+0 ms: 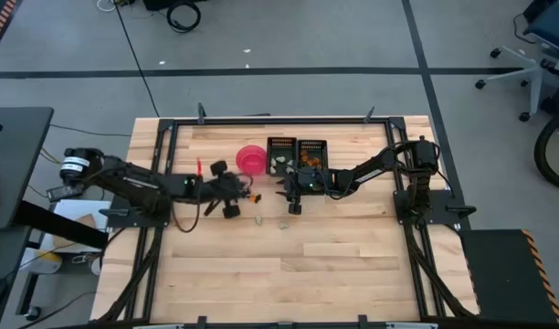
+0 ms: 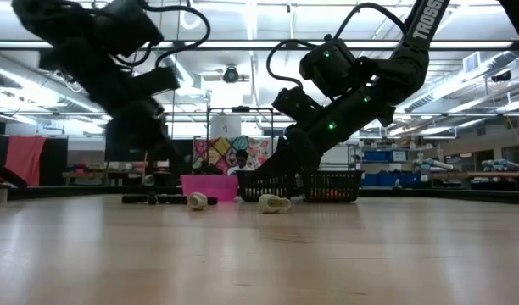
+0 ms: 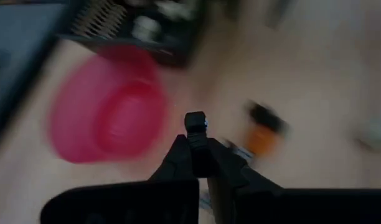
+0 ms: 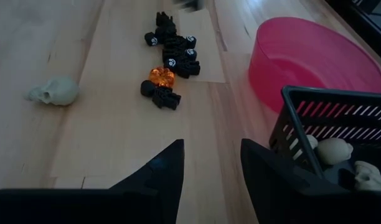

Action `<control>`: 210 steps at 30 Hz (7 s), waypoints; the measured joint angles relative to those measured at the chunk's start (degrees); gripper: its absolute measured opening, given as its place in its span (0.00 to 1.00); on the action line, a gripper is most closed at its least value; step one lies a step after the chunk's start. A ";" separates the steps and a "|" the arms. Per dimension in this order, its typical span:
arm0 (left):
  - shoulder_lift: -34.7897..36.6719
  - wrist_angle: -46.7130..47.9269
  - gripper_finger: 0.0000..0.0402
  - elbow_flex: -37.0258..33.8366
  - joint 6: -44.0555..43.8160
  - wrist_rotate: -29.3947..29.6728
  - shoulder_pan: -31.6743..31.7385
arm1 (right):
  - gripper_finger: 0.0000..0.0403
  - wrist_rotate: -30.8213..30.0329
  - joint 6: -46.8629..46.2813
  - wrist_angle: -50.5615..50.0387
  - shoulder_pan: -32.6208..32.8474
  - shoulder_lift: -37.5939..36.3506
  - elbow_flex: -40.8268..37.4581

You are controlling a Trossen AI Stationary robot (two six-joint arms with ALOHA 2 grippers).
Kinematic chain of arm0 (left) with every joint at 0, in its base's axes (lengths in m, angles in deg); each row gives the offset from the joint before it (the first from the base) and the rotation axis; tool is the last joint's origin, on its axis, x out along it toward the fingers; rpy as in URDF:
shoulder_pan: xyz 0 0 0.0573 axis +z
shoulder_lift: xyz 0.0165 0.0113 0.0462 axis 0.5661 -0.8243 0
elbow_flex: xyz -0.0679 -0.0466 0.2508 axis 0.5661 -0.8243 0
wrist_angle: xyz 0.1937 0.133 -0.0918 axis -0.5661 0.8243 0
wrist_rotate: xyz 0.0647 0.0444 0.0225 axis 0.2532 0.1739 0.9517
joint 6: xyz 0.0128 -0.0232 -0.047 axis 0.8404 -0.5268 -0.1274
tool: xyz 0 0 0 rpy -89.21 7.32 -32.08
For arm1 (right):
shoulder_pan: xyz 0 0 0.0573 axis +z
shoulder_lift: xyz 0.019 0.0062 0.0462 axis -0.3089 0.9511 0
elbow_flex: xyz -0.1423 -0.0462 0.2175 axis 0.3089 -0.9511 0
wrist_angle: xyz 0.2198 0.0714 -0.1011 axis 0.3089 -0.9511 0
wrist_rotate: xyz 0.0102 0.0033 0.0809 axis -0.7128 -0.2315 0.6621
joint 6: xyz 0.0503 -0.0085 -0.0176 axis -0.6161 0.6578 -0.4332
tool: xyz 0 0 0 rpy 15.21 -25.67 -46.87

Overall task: Sort Halloween decoration
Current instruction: Put the black skeleton toy into the red bowl

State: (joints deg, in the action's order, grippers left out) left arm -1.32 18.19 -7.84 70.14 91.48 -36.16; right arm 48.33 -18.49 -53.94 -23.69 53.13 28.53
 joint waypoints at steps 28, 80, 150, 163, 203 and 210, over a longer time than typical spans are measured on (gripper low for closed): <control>-14.29 -7.92 0.14 7.90 6.58 -14.25 21.92 | 0.40 3.52 1.41 -0.39 0.44 0.00 0.00; -6.48 10.31 0.28 0.65 5.44 -9.49 -1.02 | 0.40 3.45 1.23 -1.20 2.05 0.00 0.02; -11.72 -17.88 0.08 1.22 3.75 -7.30 18.21 | 0.40 3.45 1.89 -2.10 2.21 0.00 0.02; -11.56 -17.66 0.24 1.22 3.52 -7.24 17.85 | 0.40 3.45 1.80 -2.10 2.21 0.00 0.02; -5.90 -5.86 0.52 -5.67 -6.94 -8.30 5.43 | 0.40 3.48 1.47 -2.10 2.21 0.00 0.02; -6.73 -10.56 0.51 -8.55 -7.54 -10.33 5.58 | 0.40 3.48 1.22 -2.03 2.25 0.00 0.00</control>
State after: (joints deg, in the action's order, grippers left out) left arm -8.06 7.62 -16.39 62.60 81.15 -30.58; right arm 51.81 -17.26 -55.97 -21.44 53.13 28.53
